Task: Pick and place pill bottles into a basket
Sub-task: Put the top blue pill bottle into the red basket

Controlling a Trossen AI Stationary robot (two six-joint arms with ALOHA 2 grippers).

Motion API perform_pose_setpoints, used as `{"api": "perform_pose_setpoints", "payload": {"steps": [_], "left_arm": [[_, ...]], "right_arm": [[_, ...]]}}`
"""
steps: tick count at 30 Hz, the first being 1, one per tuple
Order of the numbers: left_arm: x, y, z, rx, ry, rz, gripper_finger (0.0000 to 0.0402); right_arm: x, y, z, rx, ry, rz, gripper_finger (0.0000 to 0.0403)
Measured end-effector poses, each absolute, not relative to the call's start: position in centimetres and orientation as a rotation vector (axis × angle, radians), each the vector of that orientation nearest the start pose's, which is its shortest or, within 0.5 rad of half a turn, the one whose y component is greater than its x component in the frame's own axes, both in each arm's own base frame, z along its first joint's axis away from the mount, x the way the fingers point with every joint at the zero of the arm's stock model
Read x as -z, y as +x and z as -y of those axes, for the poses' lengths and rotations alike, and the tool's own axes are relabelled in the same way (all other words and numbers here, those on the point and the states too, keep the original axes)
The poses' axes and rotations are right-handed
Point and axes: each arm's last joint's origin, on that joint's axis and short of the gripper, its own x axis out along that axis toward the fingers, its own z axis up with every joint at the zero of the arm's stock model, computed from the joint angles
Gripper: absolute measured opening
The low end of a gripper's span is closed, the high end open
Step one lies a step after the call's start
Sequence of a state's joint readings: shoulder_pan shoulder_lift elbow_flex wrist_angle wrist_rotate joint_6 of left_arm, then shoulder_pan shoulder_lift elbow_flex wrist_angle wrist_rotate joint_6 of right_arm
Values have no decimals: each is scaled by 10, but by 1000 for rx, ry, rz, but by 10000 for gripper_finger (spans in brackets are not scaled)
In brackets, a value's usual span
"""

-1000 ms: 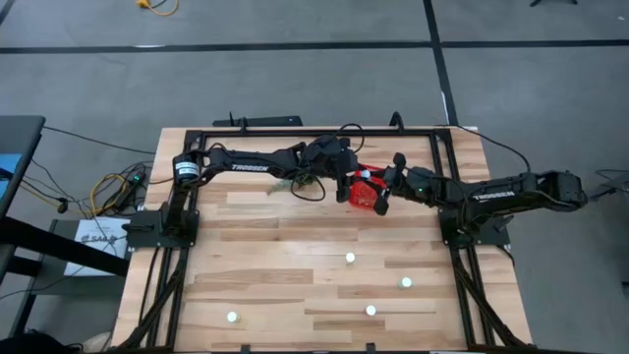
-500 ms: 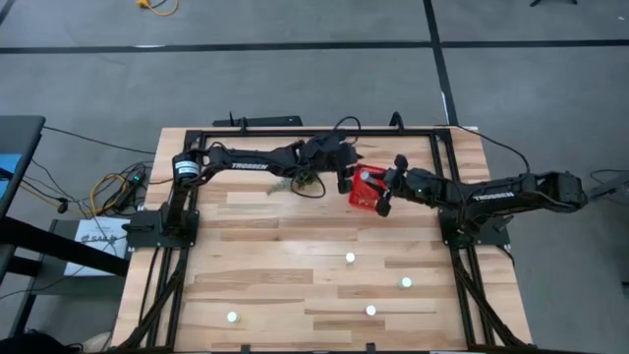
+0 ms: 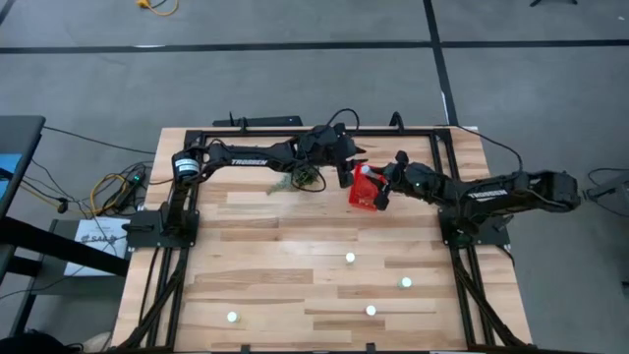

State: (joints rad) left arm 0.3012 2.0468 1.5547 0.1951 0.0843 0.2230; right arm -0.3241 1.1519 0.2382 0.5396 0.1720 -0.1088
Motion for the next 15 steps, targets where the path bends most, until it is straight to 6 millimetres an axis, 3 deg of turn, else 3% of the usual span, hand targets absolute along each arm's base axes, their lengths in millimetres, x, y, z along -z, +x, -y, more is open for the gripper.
{"api": "perform_pose_setpoints", "payload": {"steps": [15], "left_arm": [[-244,456,-138,-145,153,-337,110]], "right_arm": [[-115,206,81,461,-1,-403,103]]}}
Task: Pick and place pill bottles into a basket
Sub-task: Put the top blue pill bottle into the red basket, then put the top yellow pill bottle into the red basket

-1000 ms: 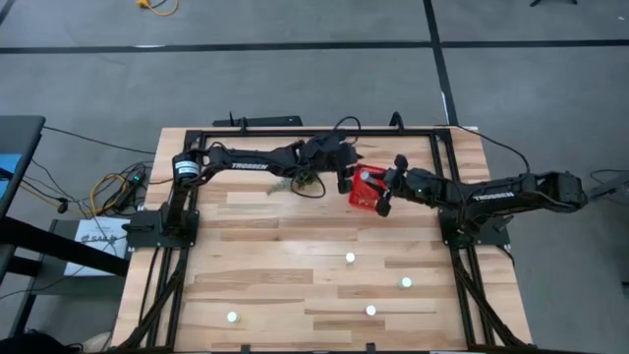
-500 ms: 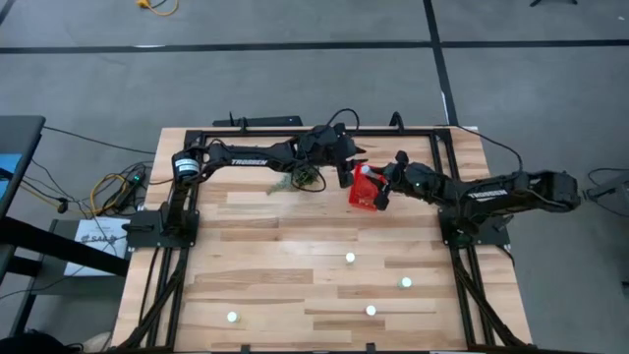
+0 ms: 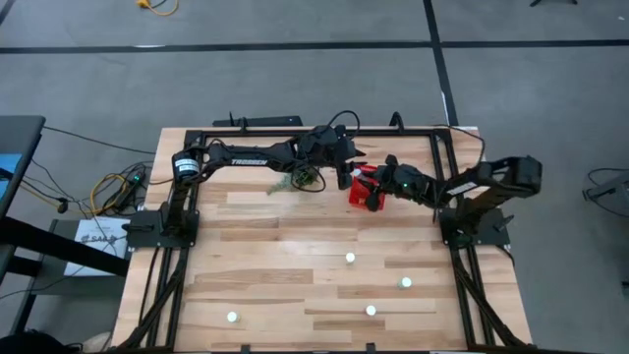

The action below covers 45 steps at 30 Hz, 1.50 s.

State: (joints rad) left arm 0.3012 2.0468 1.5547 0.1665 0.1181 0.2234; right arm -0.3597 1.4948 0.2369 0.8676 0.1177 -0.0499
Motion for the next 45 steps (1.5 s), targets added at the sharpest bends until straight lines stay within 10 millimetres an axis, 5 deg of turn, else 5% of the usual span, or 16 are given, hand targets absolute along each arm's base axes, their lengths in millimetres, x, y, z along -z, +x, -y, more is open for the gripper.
{"api": "perform_pose_setpoints", "payload": {"steps": [13,26,36,45], "left_arm": [[-245,456,-138,-145,153,-334,110],[-245,456,-138,-146,153,-330,110],[-245,456,-138,-131,140,-333,110],[-237,454,-134,-78,98,-408,110]], "right_arm": [[-105,190,93,546,102,-282,110],[-106,190,93,544,111,-272,192],[-119,192,91,507,99,-182,209],[-137,193,68,385,70,-185,197]]}}
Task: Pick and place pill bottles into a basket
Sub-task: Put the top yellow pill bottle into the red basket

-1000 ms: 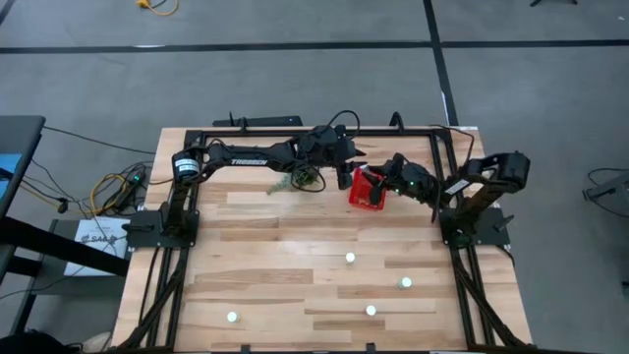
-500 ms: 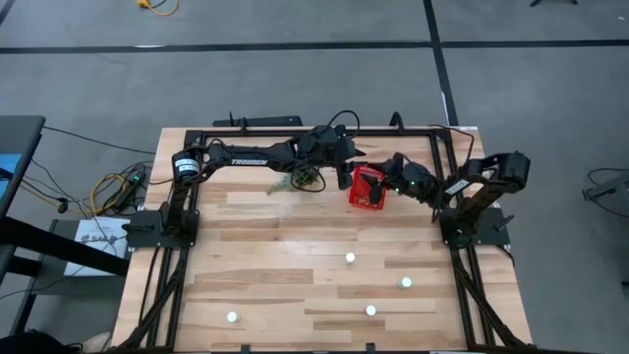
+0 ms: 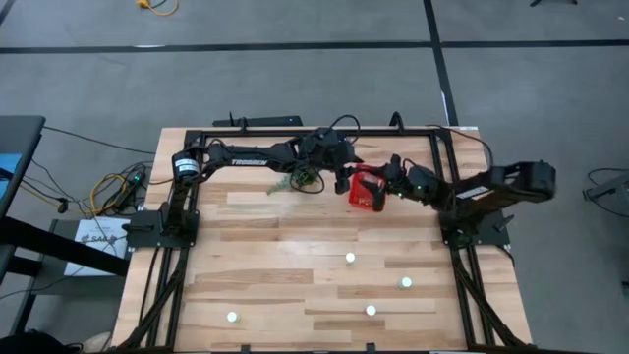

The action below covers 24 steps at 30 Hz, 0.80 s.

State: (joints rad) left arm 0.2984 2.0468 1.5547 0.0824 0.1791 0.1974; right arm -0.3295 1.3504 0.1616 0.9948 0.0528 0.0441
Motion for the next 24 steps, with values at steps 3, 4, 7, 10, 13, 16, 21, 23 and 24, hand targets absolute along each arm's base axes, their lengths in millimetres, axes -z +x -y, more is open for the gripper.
{"api": "perform_pose_setpoints", "payload": {"steps": [3,4,7,10,13,16,21,23,24], "left_arm": [[-235,454,-132,-71,95,-424,110],[-235,454,-131,-69,95,-425,110],[-235,455,-127,-57,106,-427,110],[-236,456,-123,-48,120,-425,110],[-241,455,-121,-45,129,-415,110],[-247,453,-120,-42,137,-409,110],[-260,447,-116,-37,140,-409,110],[-262,446,-113,-31,140,-410,110],[-262,447,-111,-24,140,-413,110]], "right_arm": [[-144,190,58,341,54,-199,194],[-147,189,54,327,50,-202,194],[-153,184,44,300,45,-227,191],[-158,176,36,274,62,-257,189],[-163,167,29,252,83,-279,189],[-168,157,21,263,73,-291,189],[-174,141,10,289,49,-291,189],[-178,135,5,281,52,-262,189],[-180,132,3,280,50,-253,189]]}}
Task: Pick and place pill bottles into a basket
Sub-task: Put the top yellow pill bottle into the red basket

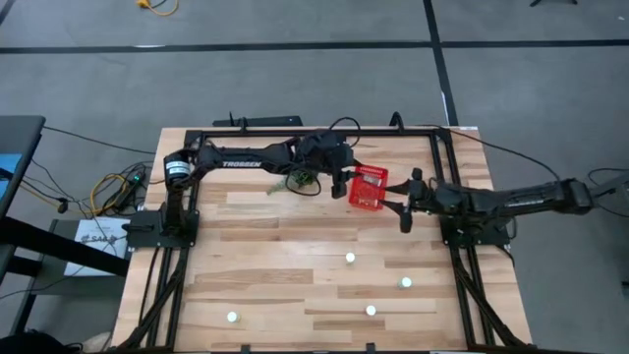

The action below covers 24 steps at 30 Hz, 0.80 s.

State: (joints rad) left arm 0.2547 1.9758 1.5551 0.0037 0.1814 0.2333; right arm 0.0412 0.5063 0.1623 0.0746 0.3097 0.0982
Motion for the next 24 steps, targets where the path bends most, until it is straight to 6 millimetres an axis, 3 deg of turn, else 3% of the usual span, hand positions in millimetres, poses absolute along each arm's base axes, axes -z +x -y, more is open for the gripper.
{"api": "perform_pose_setpoints", "payload": {"steps": [15,24], "left_arm": [[-261,450,-90,41,130,-426,110],[-266,449,-81,57,123,-425,110]], "right_arm": [[-192,98,-23,180,8,-113,184],[-174,89,-32,14,12,72,181]]}}
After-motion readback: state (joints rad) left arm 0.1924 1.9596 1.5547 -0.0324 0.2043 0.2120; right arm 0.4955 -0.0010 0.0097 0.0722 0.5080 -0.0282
